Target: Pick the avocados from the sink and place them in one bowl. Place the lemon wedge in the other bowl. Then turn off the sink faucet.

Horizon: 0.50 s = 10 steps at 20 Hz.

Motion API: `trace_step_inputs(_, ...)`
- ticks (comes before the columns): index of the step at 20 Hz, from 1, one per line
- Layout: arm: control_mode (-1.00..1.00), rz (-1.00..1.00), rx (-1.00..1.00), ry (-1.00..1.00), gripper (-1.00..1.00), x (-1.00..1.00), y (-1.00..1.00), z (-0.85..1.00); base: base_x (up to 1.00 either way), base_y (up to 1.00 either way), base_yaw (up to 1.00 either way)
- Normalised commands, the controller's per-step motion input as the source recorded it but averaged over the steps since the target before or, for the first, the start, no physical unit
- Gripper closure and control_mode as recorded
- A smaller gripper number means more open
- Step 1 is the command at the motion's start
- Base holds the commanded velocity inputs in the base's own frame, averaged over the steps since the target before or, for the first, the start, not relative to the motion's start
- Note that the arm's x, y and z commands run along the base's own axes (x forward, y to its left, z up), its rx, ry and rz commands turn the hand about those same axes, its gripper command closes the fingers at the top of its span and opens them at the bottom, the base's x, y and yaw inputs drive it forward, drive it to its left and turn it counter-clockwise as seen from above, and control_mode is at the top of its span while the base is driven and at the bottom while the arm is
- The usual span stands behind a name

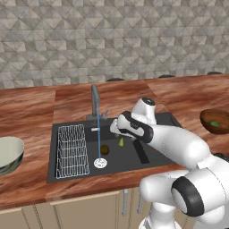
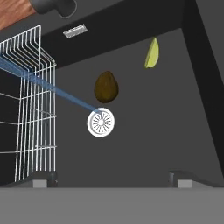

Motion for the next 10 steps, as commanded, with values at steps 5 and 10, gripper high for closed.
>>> trace_step_inputs(5,-1.0,0.0,0.0,-0.08,-1.0,0.22,0.01,-0.21,0.0,0.0,0.0)
trace_step_inputs(10,-1.0,0.0,0.0,-0.01,-1.0,0.11,0.1,-0.4,0.0,0.0,0.0)
